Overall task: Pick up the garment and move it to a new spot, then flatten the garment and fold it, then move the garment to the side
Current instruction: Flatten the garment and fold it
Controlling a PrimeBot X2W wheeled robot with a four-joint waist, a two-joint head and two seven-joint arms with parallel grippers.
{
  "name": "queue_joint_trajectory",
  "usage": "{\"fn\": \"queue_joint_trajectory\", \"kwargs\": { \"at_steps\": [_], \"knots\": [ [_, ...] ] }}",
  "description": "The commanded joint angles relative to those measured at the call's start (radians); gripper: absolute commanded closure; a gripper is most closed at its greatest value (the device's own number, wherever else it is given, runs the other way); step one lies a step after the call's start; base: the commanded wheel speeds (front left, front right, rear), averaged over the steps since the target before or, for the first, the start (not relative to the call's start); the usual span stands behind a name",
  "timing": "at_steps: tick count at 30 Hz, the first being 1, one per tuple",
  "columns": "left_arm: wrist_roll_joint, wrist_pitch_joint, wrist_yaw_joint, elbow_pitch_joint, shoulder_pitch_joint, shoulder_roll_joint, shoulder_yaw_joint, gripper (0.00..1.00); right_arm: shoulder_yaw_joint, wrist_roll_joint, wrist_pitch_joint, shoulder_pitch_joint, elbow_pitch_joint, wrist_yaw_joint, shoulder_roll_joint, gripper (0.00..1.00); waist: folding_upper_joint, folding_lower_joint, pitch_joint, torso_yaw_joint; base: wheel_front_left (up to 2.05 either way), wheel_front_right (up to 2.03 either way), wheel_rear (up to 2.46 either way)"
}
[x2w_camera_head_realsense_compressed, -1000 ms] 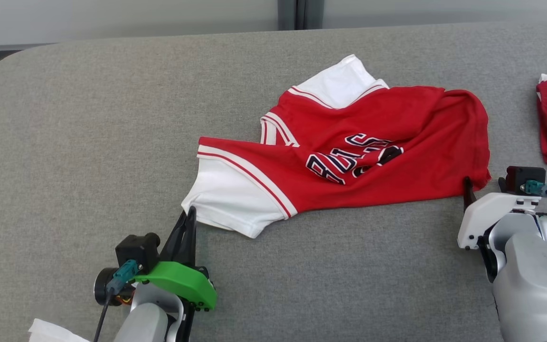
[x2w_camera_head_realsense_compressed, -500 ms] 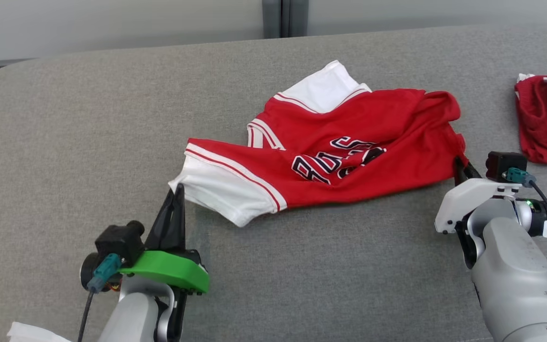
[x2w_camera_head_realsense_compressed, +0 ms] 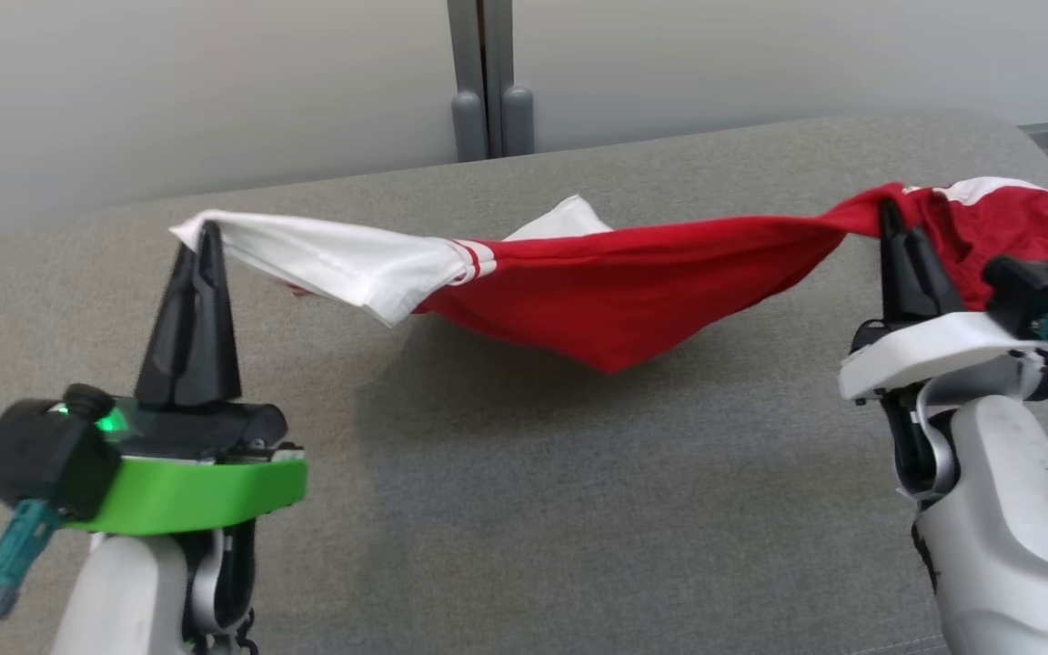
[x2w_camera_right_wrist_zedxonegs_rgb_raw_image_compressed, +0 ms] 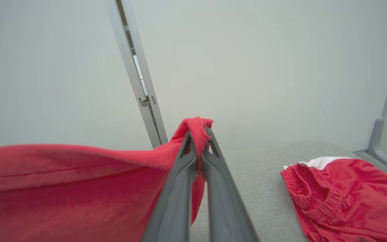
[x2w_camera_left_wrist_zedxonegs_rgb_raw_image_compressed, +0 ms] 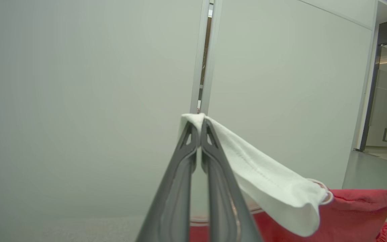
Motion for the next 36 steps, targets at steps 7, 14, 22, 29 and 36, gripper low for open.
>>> {"fn": "queue_joint_trajectory", "kwargs": {
  "at_steps": [7, 14, 22, 29, 36],
  "knots": [
    [0.051, 0.093, 0.026, -0.345, -0.05, 0.086, 0.039, 1.0, -0.028, 0.045, 0.128, 0.157, -0.555, -0.002, -0.017, 1.0, 0.0, 0.0, -0.062, -0.063, 0.0, 0.0, 0.0],
    [0.101, 0.231, 0.003, -0.553, -0.187, 0.173, 0.047, 1.0, -0.092, 0.02, 0.243, 0.22, -0.952, -0.001, 0.002, 1.0, 0.0, 0.0, -0.059, -0.081, 0.0, 0.0, 0.0],
    [0.078, 0.331, -0.02, -0.499, -0.31, 0.212, 0.049, 1.0, -0.097, -0.012, 0.348, 0.224, -1.029, -0.002, 0.012, 1.0, 0.0, 0.0, 0.009, -0.093, 0.0, 0.0, 0.0],
    [0.046, 0.322, -0.056, -0.243, -0.471, 0.225, 0.042, 1.0, -0.036, -0.076, 0.323, 0.024, -0.79, -0.001, -0.022, 1.0, 0.0, 0.0, 0.163, -0.087, 0.0, 0.0, 0.0],
    [0.075, 0.28, -0.086, 0.107, -0.911, 0.236, 0.013, 1.0, -0.033, -0.165, 0.241, -0.448, -0.439, -0.002, -0.014, 1.0, 0.0, 0.0, 0.321, -0.067, 0.0, 0.0, 0.0]
  ]
}}
